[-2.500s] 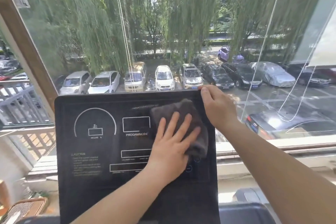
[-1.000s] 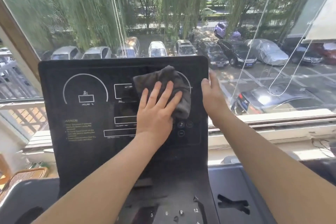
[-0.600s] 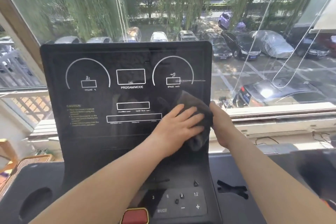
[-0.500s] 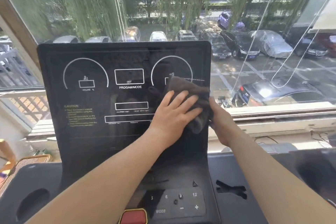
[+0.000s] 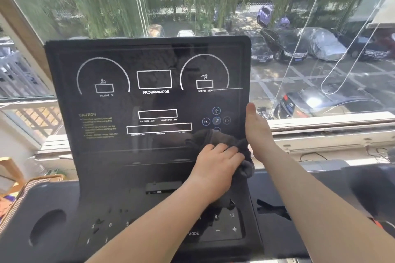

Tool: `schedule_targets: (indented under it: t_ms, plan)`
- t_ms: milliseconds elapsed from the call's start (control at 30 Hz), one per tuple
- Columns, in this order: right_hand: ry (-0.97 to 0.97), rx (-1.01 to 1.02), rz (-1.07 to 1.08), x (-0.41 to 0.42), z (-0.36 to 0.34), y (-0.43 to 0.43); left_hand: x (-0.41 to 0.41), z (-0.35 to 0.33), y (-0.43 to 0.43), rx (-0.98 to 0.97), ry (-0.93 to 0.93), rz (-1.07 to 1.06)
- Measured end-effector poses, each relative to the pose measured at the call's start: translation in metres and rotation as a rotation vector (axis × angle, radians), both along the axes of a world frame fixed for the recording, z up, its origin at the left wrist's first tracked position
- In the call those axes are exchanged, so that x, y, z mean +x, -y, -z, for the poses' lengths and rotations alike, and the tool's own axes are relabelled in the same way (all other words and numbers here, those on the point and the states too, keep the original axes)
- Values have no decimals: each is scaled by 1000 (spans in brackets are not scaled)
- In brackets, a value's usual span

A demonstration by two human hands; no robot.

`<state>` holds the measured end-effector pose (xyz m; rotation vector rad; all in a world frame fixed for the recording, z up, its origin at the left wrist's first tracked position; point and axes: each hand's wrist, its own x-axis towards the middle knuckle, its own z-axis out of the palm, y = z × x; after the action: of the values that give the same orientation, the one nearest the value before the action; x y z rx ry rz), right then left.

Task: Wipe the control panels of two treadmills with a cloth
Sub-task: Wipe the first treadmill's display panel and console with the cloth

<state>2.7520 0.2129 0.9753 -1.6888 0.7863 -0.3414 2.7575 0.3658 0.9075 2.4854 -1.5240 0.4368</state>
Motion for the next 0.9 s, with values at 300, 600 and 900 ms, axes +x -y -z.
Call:
schedule_targets:
  t_ms: [300,600,900]
  plan:
    - [-8,55,32,4,13,5,9,-23,-92,-113,-204,-420]
    - [-112,301,-261,-13,53,21,7,-12,-93,-270,-424,-511]
    - [-22,199,-74,-24,57,-3,-17,-13,-29,-242,-371,-254]
